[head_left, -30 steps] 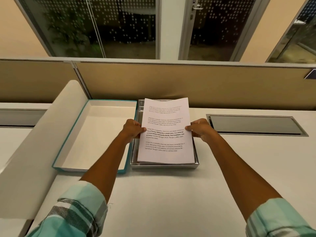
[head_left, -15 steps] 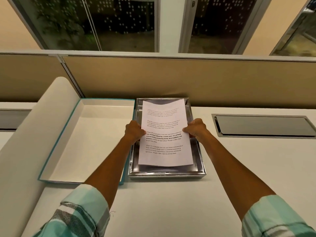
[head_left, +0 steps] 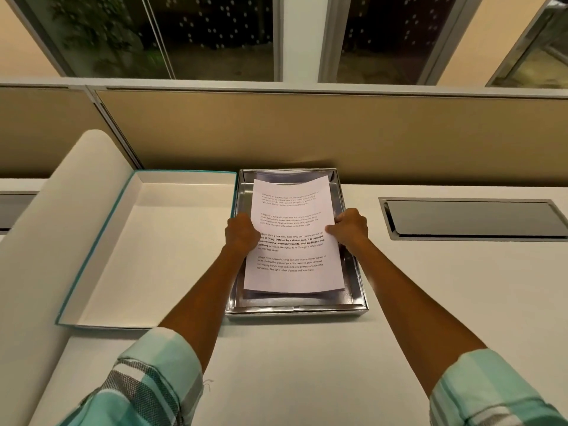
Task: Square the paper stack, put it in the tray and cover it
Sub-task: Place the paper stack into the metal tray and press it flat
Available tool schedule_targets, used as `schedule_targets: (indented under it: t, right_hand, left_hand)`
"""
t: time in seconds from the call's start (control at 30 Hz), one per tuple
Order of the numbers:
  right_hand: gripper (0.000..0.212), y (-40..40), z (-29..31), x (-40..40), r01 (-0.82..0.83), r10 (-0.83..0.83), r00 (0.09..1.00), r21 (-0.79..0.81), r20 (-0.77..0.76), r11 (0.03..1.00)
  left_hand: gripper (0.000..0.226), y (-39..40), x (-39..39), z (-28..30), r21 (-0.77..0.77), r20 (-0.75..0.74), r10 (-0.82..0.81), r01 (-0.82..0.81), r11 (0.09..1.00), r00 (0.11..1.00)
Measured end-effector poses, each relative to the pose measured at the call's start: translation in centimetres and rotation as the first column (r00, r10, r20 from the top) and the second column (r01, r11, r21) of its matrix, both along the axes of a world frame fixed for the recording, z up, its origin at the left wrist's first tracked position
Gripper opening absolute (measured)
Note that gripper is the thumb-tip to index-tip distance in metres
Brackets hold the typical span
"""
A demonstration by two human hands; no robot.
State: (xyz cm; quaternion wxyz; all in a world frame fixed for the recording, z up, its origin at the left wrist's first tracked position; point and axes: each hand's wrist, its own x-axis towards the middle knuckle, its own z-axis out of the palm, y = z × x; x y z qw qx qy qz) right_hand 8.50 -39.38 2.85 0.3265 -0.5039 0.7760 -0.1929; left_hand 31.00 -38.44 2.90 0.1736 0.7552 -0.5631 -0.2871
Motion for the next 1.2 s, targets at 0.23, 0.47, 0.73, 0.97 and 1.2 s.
schedule_targets:
  t: [0.23, 0.47, 0.73, 0.97, 1.2]
  right_hand:
    - [0.033, 0.2, -0.3, 0.7, -0.023, 0.022, 0.994, -0.005, -0.111, 1.000]
    - [0.039, 0.9, -0.8, 1.5, -0.086, 0.095, 0.981, 0.060, -0.172, 0.994]
    - [0.083, 2.7, -0.5, 1.6, -0.215, 0.212, 0.974, 0.031, 0.075, 0.976]
    - [0.131, 6.3, 0.4, 0.6, -0.493, 0.490, 0.870, 0.062, 0.057, 0.868]
    - [0.138, 9.9, -1.4, 0.7, -0.523, 0.555, 0.823, 0.218, -0.125, 0.824]
  left_hand:
    - [0.033, 0.2, -0.4, -0.4, -0.017, 0.031, 0.008, -0.007, 1.000, 0.999]
    - [0.025, 1.5, -1.3, -0.5, -0.093, 0.035, 0.034, -0.030, 0.995, 0.999]
    - [0.065, 4.4, -1.7, -1.1, -0.181, -0.123, -0.054, 0.031, 0.983, 0.991]
    - [0.087, 8.0, -0.1, -1.9, -0.062, -0.138, -0.219, 0.213, 0.975, 0.966]
    - [0.106, 10.0, -0.3, -1.4, 0.010, -0.069, -0.302, 0.303, 0.953, 0.951]
